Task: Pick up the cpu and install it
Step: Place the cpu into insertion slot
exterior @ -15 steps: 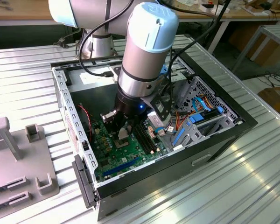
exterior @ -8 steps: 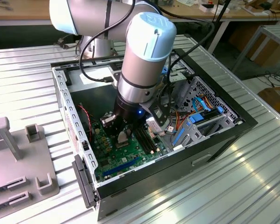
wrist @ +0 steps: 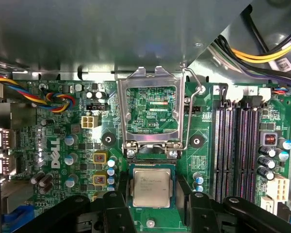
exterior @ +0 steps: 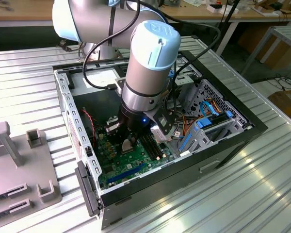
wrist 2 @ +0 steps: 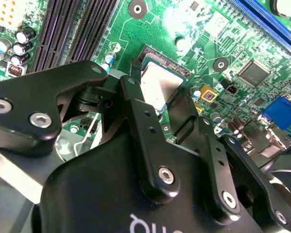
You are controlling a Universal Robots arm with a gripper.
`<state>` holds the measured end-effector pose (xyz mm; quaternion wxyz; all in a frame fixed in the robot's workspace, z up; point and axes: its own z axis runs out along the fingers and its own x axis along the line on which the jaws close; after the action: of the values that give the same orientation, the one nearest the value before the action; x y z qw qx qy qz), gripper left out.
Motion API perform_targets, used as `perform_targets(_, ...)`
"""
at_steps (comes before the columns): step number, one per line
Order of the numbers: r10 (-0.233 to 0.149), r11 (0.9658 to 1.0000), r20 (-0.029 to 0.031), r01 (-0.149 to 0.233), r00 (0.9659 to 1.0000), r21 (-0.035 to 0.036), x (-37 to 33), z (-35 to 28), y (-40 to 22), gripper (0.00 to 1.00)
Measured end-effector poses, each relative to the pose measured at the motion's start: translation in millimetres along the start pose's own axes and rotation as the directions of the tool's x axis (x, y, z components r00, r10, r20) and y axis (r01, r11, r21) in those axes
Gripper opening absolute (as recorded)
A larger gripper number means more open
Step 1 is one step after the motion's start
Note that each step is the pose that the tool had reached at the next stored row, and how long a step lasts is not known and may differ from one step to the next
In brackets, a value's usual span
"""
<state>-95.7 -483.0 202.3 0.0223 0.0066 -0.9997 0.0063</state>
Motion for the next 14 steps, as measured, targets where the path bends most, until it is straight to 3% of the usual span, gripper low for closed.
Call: perform_targets(14,0.000,1.0000,-0.0001,0.000,1.0000,-0.0006,-0.2,4.4,-1.1,0.47)
